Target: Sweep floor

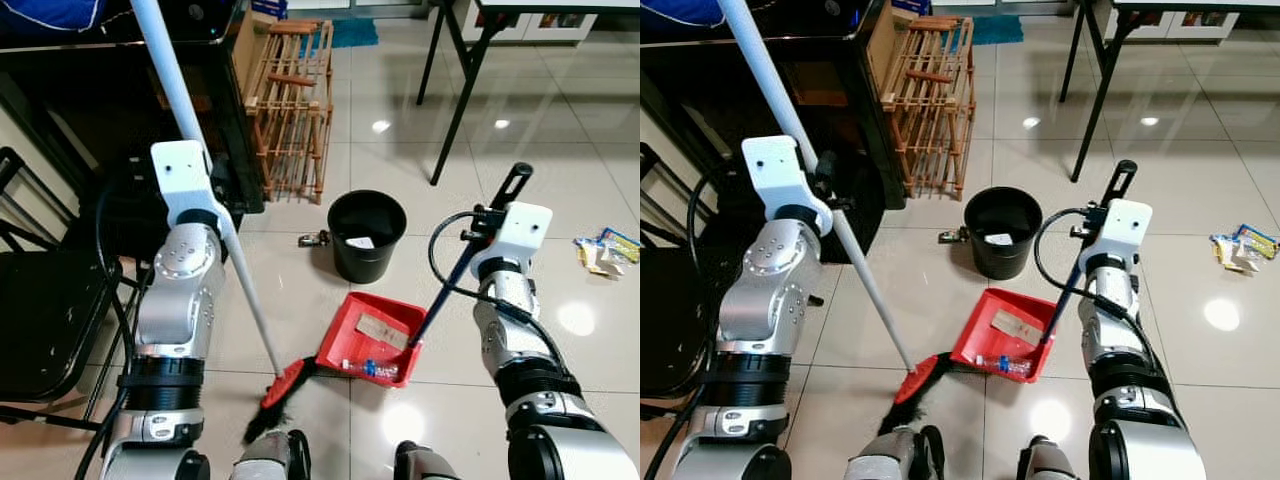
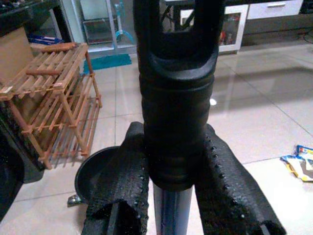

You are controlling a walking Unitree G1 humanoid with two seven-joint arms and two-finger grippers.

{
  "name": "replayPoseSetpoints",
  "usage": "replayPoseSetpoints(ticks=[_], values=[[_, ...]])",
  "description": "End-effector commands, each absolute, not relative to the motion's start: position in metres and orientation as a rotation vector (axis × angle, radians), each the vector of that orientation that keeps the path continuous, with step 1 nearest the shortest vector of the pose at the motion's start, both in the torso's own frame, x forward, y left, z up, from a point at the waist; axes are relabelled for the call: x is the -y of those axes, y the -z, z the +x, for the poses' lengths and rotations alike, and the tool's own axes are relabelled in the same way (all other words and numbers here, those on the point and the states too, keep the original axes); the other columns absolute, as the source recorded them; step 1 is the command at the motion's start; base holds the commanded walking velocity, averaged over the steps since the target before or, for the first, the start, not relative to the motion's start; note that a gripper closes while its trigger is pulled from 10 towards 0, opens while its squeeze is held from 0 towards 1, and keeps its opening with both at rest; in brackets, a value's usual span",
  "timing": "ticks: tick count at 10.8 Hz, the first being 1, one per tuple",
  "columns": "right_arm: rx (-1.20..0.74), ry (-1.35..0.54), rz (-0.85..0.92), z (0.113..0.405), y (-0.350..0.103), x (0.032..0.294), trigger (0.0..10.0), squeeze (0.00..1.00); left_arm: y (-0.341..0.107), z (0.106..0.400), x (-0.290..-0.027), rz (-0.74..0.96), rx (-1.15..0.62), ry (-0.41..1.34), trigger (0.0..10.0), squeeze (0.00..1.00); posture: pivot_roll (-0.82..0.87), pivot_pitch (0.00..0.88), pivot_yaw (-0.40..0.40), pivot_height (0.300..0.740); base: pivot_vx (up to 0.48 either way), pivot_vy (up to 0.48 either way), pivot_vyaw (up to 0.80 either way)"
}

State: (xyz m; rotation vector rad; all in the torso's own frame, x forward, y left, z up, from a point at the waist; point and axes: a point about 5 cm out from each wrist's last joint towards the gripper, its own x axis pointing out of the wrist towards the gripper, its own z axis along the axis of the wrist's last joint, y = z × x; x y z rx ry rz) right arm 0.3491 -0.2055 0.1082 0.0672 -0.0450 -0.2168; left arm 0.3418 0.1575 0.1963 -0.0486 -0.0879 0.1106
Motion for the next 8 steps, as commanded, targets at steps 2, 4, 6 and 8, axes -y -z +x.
replayPoseSetpoints(ticks=[2,4,6,8], values=[[0.117,0.209,0.082,0.355,-0.129,0.206,10.0,0.00,-0.206,0.342,-0.161,-0.023,0.123,-0.122,10.0,0.00,0.01,0.136,0.067,0.740,0.000,0.000,0.00],[0.180,0.230,0.057,0.359,-0.150,0.220,10.0,0.00,-0.208,0.343,-0.163,-0.021,0.131,-0.123,10.0,0.00,0.01,0.131,0.069,0.740,0.000,0.000,0.00],[0.218,0.261,0.024,0.359,-0.165,0.234,10.0,0.00,-0.209,0.344,-0.163,-0.023,0.135,-0.125,10.0,0.00,0.00,0.120,0.067,0.740,0.000,0.000,0.00],[0.226,0.302,-0.035,0.353,-0.176,0.255,10.0,0.00,-0.212,0.345,-0.162,-0.028,0.144,-0.124,10.0,0.00,-0.01,0.111,0.063,0.740,0.000,0.000,0.00]])
